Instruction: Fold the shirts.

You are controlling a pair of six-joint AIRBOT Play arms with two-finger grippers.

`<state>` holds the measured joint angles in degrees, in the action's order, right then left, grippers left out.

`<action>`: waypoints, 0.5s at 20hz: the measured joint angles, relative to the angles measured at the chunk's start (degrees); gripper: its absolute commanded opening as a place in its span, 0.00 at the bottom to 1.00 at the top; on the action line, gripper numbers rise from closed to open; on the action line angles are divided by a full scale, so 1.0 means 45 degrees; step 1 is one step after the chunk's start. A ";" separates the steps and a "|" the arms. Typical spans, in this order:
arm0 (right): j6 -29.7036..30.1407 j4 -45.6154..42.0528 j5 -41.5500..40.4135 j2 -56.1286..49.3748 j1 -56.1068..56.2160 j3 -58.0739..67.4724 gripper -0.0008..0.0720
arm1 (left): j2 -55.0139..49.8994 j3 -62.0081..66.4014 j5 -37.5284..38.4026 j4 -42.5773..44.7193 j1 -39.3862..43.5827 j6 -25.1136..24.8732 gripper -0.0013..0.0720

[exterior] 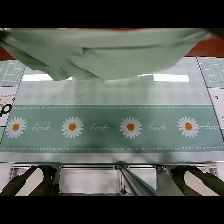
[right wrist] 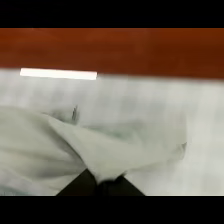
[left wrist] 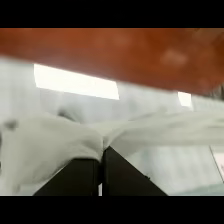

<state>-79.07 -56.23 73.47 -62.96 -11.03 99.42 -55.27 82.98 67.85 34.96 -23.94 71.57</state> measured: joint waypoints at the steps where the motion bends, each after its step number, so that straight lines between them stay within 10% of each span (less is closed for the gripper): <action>1: -0.0049 -0.0194 -0.0024 0.0549 0.0015 0.0471 0.04 | 0.0248 0.0811 -0.0044 0.0107 -0.0170 0.0083 0.04; 10: -0.0918 -0.2414 0.0403 0.5527 0.0015 0.1681 0.04 | 0.4133 0.3711 -0.0019 0.2953 -0.0374 0.1433 0.04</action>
<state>-83.20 -67.09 75.29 -38.09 -10.96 106.98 -36.67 99.68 67.77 48.25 -25.63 78.02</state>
